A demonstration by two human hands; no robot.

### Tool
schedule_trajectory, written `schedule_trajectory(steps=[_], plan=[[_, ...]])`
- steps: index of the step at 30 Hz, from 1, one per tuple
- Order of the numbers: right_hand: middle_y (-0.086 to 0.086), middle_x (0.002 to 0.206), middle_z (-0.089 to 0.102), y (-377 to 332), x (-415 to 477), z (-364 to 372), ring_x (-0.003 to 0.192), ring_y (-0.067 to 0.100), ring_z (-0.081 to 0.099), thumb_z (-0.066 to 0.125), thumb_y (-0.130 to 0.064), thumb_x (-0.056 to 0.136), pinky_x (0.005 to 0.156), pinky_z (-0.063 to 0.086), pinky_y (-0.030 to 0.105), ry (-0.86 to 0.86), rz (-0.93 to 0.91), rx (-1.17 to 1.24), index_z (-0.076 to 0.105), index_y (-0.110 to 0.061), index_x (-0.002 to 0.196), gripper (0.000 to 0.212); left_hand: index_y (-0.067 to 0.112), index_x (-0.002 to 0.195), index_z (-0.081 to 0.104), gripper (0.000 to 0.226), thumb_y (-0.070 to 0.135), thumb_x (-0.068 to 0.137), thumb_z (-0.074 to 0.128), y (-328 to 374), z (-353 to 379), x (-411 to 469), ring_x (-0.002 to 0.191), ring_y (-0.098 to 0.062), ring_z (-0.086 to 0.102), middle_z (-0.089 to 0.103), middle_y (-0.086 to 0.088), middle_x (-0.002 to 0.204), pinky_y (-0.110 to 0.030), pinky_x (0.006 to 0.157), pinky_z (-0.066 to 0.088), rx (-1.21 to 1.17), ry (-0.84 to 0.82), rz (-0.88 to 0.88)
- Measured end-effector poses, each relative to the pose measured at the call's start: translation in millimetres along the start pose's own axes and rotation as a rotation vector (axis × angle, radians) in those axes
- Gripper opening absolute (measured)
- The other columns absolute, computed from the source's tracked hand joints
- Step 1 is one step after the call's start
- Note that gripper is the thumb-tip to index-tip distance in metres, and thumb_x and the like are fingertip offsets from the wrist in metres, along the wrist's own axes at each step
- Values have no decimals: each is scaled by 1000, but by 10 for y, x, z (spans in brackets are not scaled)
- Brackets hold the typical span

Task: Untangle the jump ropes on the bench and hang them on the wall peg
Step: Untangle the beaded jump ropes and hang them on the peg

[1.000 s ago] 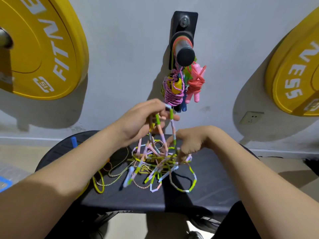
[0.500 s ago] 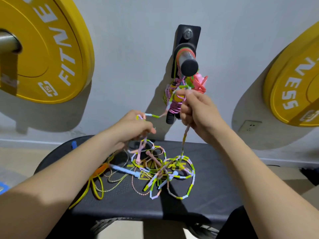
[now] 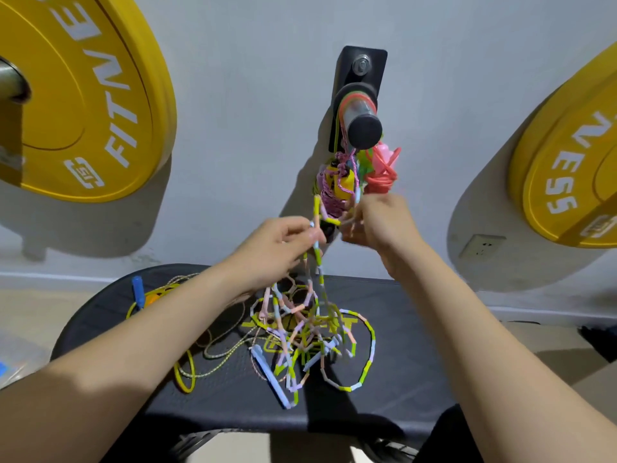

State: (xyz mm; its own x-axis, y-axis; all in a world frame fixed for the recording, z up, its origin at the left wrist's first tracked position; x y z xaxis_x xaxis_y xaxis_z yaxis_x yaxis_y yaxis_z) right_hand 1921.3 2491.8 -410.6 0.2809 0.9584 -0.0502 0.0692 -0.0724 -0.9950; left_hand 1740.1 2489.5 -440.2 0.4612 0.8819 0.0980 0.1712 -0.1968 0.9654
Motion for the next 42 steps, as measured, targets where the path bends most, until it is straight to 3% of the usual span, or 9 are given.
schedule_trajectory(steps=[6,10,14,17,20,26,32,37,42], plan=[[4,130,74,642,-418,470,117,21,70,72,-12,94,99,54,40,-913,136,-511,65,-29,136,46,8,103,77,25,30,106,64,139,-318,60,50,-10,45,79,-6,85,-20,47,40,-167,241,22],[0,103,78,391,-326,574,88,1,68,57,-31,110,79,52,19,-685,-144,-538,76,-15,116,26,10,106,76,27,31,107,60,126,-460,61,61,-13,53,82,-6,99,-24,51,46,-237,335,-14],[9,82,79,-88,-305,528,71,19,67,45,-24,114,73,53,37,-405,-388,-367,68,-5,95,36,21,113,77,49,62,102,54,5,-525,114,77,-17,59,80,-5,110,-29,58,48,-236,249,-170],[7,77,75,-293,-287,442,62,18,58,40,-27,115,61,41,32,-281,-309,119,63,-11,99,32,26,122,78,65,78,91,56,-4,-329,106,97,-8,67,76,4,125,-21,71,52,-245,-82,-145],[10,80,75,-328,-232,372,62,17,64,39,-26,116,59,48,29,-191,-206,361,58,-6,110,29,29,109,80,33,56,90,76,-67,-50,-13,94,-5,66,76,10,108,-16,81,49,-100,-293,-98],[10,91,81,-223,-103,265,76,17,75,34,-27,117,68,60,26,-78,-4,714,58,-10,113,30,12,102,77,21,24,108,60,-110,-130,-9,80,-9,66,74,-2,89,-17,74,51,33,-110,-142],[20,96,64,15,-135,224,79,36,64,43,4,98,78,61,44,-144,94,0,71,-7,104,30,15,102,83,19,26,103,67,-60,-321,-43,68,-6,69,81,-4,87,-15,59,53,-47,32,-144],[22,94,77,183,-280,354,73,30,74,70,-29,95,75,67,43,-376,89,-342,74,-2,100,27,22,98,85,20,38,98,73,-45,-360,-29,72,-12,73,81,-6,90,-21,61,57,-22,129,-123],[13,77,77,184,-299,382,67,17,70,74,-19,97,66,62,30,-420,-38,-504,77,-9,76,23,16,100,83,22,35,100,72,-25,-395,-41,76,-19,76,81,-8,96,-31,72,65,-57,196,-155]])
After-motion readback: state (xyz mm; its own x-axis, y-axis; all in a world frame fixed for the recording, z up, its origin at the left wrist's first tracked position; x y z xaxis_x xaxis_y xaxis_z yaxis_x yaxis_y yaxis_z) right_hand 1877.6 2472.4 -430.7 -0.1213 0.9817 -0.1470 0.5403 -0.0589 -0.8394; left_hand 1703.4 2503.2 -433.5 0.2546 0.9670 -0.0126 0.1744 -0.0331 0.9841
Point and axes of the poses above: each hand's wrist, its own x-axis towards the middle knuckle, its own z-axis out of the palm, y = z × x, the point moved 7 cm from there along x, towards the middle knuckle
